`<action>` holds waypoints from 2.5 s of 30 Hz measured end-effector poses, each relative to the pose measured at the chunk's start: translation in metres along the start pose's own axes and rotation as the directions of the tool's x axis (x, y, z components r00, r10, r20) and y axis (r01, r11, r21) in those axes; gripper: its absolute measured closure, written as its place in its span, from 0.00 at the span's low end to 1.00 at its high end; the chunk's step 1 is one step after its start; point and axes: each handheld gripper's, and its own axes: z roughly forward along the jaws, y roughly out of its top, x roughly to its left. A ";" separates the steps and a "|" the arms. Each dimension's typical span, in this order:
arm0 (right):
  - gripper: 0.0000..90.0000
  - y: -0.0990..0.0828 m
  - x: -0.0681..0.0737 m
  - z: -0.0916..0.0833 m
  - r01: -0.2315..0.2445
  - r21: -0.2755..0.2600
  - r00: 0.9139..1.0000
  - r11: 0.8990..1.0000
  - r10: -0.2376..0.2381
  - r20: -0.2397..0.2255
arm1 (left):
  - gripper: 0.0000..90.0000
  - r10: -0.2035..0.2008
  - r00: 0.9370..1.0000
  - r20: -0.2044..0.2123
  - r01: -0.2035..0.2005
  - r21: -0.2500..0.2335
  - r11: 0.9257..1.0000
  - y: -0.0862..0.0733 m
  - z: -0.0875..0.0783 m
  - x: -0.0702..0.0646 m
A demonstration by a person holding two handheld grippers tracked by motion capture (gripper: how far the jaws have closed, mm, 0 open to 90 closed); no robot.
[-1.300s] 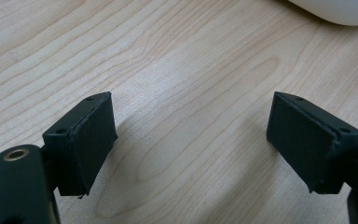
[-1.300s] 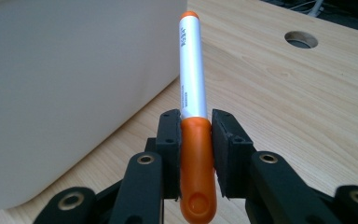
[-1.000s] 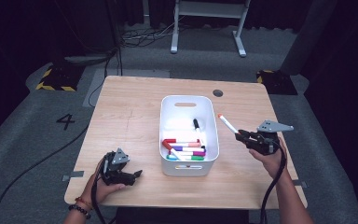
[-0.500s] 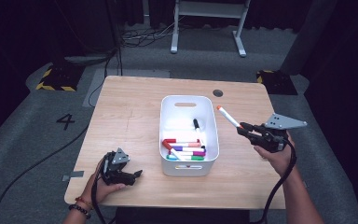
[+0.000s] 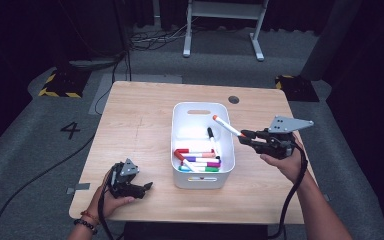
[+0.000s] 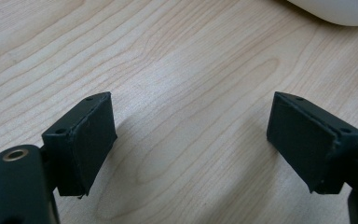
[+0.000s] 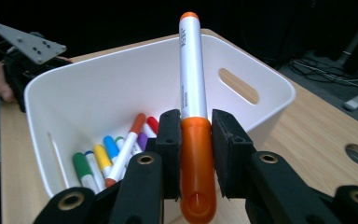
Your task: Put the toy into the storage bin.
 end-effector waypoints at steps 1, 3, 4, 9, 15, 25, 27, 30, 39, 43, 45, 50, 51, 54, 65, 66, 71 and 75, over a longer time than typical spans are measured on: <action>0.82 0.002 0.001 0.002 0.004 0.005 1.000 1.000 -0.004 -0.006 | 0.17 0.000 1.000 0.000 0.000 0.000 1.000 0.000 0.000 0.000; 0.82 0.007 0.005 0.009 0.023 0.029 0.999 0.999 -0.022 -0.034 | 0.17 0.002 1.000 0.000 -0.002 0.002 1.000 0.000 0.000 0.000; 0.82 0.009 0.006 0.011 0.028 0.039 0.999 0.999 -0.027 -0.039 | 0.17 0.002 1.000 0.000 -0.002 0.002 1.000 0.000 0.000 0.000; 0.82 0.018 0.012 0.028 0.071 0.093 0.994 0.993 -0.062 -0.088 | 0.17 0.000 1.000 -0.001 0.000 -0.001 1.000 0.000 0.000 0.000; 0.82 0.023 0.019 0.047 0.112 0.151 0.986 0.982 -0.092 -0.137 | 0.17 0.000 1.000 0.000 0.000 0.000 1.000 0.000 0.000 0.000; 0.82 0.023 0.022 0.074 0.174 0.268 0.970 0.948 -0.118 -0.212 | 0.17 0.000 1.000 0.000 0.000 0.000 1.000 0.000 0.000 0.000; 0.82 0.023 0.022 0.080 0.201 0.294 0.965 0.934 -0.137 -0.224 | 0.17 0.000 1.000 0.000 0.000 0.000 1.000 0.000 0.000 0.000; 0.82 0.021 0.022 0.087 0.258 0.345 0.952 0.903 -0.177 -0.249 | 0.17 -0.001 1.000 -0.001 0.001 0.000 1.000 0.000 0.000 0.000; 0.81 0.019 0.027 0.099 0.328 0.415 0.926 0.849 -0.202 -0.319 | 0.17 -0.001 1.000 -0.001 0.001 0.000 1.000 0.000 0.000 0.000; 0.81 0.019 0.026 0.098 0.342 0.447 0.923 0.826 -0.207 -0.325 | 0.17 -0.001 1.000 -0.001 0.001 0.000 1.000 0.000 0.000 0.000; 0.81 0.019 0.026 0.097 0.344 0.461 0.924 0.818 -0.208 -0.322 | 0.17 -0.001 1.000 -0.001 0.001 0.000 1.000 0.000 0.000 0.000; 0.83 0.018 0.027 0.096 0.346 0.468 0.923 0.813 -0.208 -0.322 | 0.17 -0.001 1.000 -0.001 0.001 0.000 1.000 0.000 0.000 0.000; 0.81 0.018 0.027 0.096 0.347 0.468 0.923 0.813 -0.208 -0.324 | 0.17 -0.001 1.000 -0.001 0.001 0.000 1.000 0.000 0.000 0.000; 0.77 0.018 0.025 0.091 0.332 0.447 0.930 0.831 -0.209 -0.303 | 0.17 -0.001 1.000 -0.001 0.001 0.000 1.000 0.000 0.000 0.000; 0.68 0.019 0.009 0.033 0.231 0.254 0.965 0.939 -0.188 -0.182 | 0.17 -0.001 1.000 -0.003 0.001 0.000 1.000 0.000 0.000 0.000; 0.67 0.017 0.007 0.027 0.224 0.245 0.968 0.943 -0.185 -0.171 | 0.17 0.002 1.000 -0.005 -0.002 0.001 1.000 0.000 0.000 0.000; 0.59 0.007 -0.002 0.004 0.161 0.212 0.986 0.964 -0.149 -0.071 | 0.17 0.002 1.000 -0.005 -0.002 0.001 1.000 0.000 0.000 0.000; 0.54 -0.005 -0.010 -0.013 0.116 0.200 0.993 0.973 -0.118 -0.001 | 0.17 -0.001 1.000 -0.005 0.001 -0.001 1.000 0.000 0.000 0.000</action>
